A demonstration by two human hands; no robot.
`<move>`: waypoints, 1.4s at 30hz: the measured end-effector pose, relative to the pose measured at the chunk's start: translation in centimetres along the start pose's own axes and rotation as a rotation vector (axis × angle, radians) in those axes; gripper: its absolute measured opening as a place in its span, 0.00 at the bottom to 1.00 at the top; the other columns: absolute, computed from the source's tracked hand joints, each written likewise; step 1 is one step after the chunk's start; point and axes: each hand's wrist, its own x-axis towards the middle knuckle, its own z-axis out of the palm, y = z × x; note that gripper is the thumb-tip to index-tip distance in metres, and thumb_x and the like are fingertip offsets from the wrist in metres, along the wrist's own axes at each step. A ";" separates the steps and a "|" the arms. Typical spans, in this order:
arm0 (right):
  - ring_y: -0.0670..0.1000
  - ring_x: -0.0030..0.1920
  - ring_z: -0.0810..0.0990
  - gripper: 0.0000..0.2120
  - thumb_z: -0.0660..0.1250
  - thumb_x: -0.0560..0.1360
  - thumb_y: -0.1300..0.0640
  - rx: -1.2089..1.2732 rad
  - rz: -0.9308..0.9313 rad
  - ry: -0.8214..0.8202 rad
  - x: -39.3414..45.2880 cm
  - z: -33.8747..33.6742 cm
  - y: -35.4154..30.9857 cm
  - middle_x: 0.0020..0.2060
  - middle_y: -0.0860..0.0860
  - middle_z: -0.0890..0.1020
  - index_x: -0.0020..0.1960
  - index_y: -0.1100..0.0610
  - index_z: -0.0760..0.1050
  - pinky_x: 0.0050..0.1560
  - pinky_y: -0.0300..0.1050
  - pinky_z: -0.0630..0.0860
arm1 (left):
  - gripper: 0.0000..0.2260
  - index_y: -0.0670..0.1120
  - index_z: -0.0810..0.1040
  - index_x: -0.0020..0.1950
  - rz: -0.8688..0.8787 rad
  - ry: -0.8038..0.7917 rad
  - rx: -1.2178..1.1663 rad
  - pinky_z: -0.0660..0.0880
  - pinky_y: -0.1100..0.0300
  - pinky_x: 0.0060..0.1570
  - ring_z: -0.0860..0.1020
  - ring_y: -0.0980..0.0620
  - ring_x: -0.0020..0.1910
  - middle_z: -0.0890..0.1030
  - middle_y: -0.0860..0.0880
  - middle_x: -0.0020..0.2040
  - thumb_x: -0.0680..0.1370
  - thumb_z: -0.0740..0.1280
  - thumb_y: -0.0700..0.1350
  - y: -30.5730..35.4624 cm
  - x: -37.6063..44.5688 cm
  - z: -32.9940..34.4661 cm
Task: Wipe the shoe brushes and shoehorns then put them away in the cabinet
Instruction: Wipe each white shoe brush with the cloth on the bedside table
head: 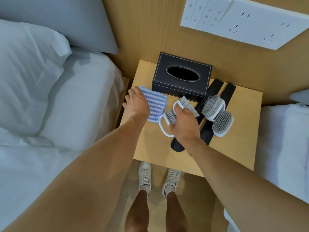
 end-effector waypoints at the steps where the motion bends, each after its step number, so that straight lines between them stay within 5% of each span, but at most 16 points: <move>1: 0.57 0.61 0.76 0.23 0.73 0.74 0.57 -0.003 -0.006 -0.001 0.2 0.3 -0.1 0.58 0.56 0.77 0.66 0.57 0.71 0.58 0.51 0.76 | 0.26 0.43 0.61 0.71 -0.033 -0.008 0.010 0.70 0.47 0.63 0.70 0.43 0.66 0.69 0.42 0.67 0.77 0.69 0.42 0.0 0.2 0.2; 6: 0.58 0.58 0.78 0.20 0.72 0.74 0.57 -0.042 -0.022 0.022 1.1 1.1 -0.7 0.56 0.57 0.79 0.63 0.59 0.72 0.55 0.50 0.77 | 0.16 0.43 0.71 0.65 -0.097 -0.061 0.083 0.67 0.50 0.63 0.71 0.44 0.63 0.76 0.44 0.62 0.78 0.65 0.44 -0.8 1.3 0.6; 12: 0.58 0.57 0.79 0.16 0.69 0.76 0.60 -0.069 0.046 0.014 1.6 0.6 -1.5 0.54 0.58 0.80 0.62 0.62 0.73 0.50 0.49 0.78 | 0.14 0.48 0.73 0.63 -0.081 -0.122 -0.125 0.71 0.50 0.61 0.76 0.45 0.56 0.78 0.46 0.56 0.78 0.65 0.43 -1.5 1.6 0.1; 16: 0.58 0.56 0.80 0.14 0.70 0.76 0.59 -0.020 0.078 -0.001 1.6 0.0 -1.6 0.52 0.58 0.81 0.59 0.62 0.74 0.46 0.48 0.76 | 0.08 0.46 0.72 0.56 -0.018 -0.129 -0.293 0.78 0.55 0.44 0.77 0.48 0.43 0.77 0.47 0.48 0.78 0.65 0.41 -1.6 1.5 -0.6; 20: 0.56 0.48 0.81 0.13 0.70 0.74 0.55 0.081 0.113 -0.032 1.3 -0.7 -1.4 0.45 0.55 0.81 0.55 0.60 0.75 0.38 0.44 0.70 | 0.07 0.48 0.70 0.53 0.049 -0.116 -0.373 0.72 0.64 0.33 0.75 0.53 0.40 0.74 0.50 0.45 0.78 0.67 0.42 -1.8 0.9 -1.1; 28: 0.51 0.50 0.80 0.15 0.74 0.71 0.58 0.503 0.215 -0.039 -0.2 -4.2 0.0 0.50 0.52 0.84 0.57 0.58 0.80 0.47 0.44 0.77 | 0.17 0.50 0.71 0.64 0.058 -0.137 -0.598 0.70 0.71 0.32 0.76 0.55 0.45 0.75 0.54 0.51 0.77 0.71 0.46 -0.9 -1.6 -4.5; 35: 0.53 0.52 0.83 0.12 0.73 0.74 0.63 0.991 0.304 -0.048 -2.6 -10.1 -0.3 0.53 0.54 0.84 0.57 0.57 0.78 0.55 0.50 0.82 | 0.06 0.55 0.76 0.48 0.221 -0.167 -0.780 0.74 0.69 0.36 0.78 0.63 0.40 0.79 0.60 0.41 0.77 0.69 0.44 3.2 -5.6 -11.6; 39: 0.56 0.54 0.84 0.12 0.69 0.77 0.65 1.295 0.283 -0.064 -4.9 -15.1 -0.5 0.54 0.59 0.84 0.61 0.62 0.78 0.50 0.49 0.83 | 0.11 0.57 0.78 0.36 0.287 -0.181 -0.859 0.70 0.67 0.30 0.73 0.63 0.31 0.76 0.57 0.31 0.74 0.66 0.41 6.0 -8.4 -17.4; 42: 0.60 0.54 0.84 0.11 0.67 0.79 0.64 1.507 0.246 -0.107 -7.3 -18.6 -0.1 0.53 0.61 0.84 0.60 0.63 0.77 0.55 0.57 0.81 | 0.05 0.48 0.77 0.37 0.316 -0.243 -0.887 0.66 0.62 0.31 0.69 0.59 0.31 0.72 0.55 0.30 0.73 0.67 0.43 8.2 -10.9 -21.5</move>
